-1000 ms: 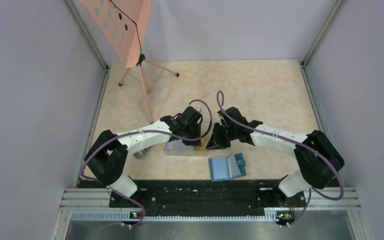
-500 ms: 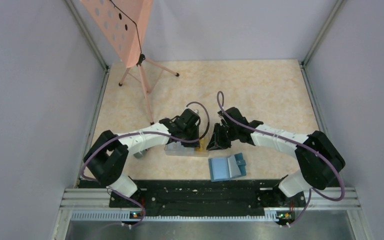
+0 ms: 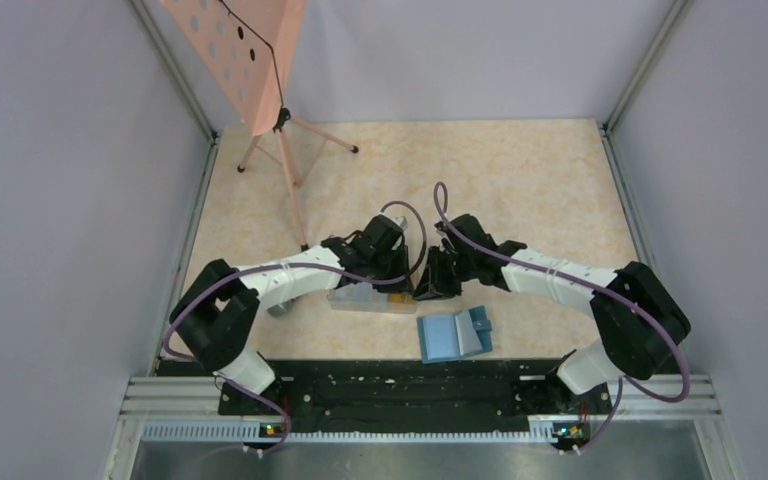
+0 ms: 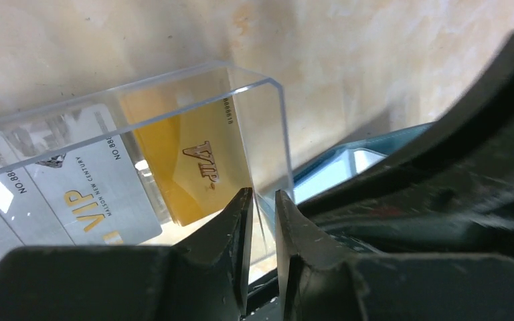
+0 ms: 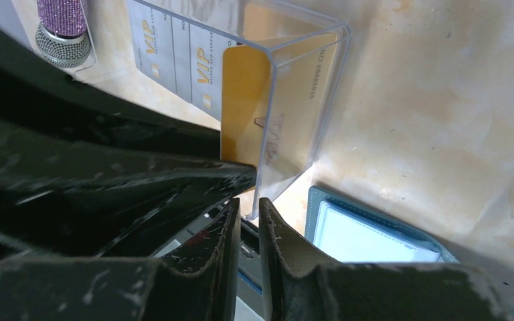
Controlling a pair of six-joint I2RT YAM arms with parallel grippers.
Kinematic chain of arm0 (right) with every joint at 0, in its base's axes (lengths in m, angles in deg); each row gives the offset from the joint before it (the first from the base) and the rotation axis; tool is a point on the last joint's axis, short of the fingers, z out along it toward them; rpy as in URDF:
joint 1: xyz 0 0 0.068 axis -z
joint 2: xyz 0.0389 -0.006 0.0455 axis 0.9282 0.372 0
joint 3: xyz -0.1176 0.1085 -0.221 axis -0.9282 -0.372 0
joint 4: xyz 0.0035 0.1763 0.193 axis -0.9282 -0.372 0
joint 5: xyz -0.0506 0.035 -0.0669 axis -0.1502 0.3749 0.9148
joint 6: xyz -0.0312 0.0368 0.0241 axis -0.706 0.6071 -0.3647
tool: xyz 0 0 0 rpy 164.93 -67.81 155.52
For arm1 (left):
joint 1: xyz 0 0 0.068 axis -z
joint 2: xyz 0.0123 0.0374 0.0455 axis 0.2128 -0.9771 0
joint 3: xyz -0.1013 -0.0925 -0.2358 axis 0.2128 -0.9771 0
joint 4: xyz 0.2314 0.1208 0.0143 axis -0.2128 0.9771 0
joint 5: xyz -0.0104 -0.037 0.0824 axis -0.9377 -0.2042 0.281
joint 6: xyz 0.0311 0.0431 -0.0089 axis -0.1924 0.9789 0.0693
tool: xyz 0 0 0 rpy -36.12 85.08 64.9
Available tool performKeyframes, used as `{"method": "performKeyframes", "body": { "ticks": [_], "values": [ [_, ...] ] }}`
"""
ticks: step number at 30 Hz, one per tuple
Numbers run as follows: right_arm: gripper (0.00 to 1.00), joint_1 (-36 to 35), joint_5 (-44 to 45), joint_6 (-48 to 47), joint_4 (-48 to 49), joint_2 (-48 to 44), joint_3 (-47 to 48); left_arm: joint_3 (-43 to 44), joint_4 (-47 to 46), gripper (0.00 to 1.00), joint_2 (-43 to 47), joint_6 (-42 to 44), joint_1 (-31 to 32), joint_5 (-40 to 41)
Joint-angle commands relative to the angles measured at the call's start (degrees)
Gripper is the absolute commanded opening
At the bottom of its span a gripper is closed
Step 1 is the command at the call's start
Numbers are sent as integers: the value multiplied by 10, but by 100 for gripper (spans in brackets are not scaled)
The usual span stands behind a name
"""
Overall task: Put the credit cards into the card holder
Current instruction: Pick up the credit card from the storage box.
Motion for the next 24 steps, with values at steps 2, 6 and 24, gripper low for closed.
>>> {"method": "performKeyframes", "body": {
  "ticks": [2,6,24],
  "values": [
    [16,-9,-7,2,35,-21,-2,13,18,24,-31,-10,4,10],
    [16,-9,-7,2,34,-22,-1,7,26,16,-28,-8,4,28],
    [0,-9,70,29,26,17,48,68,165,0,169,58,4,170]
  ]
}}
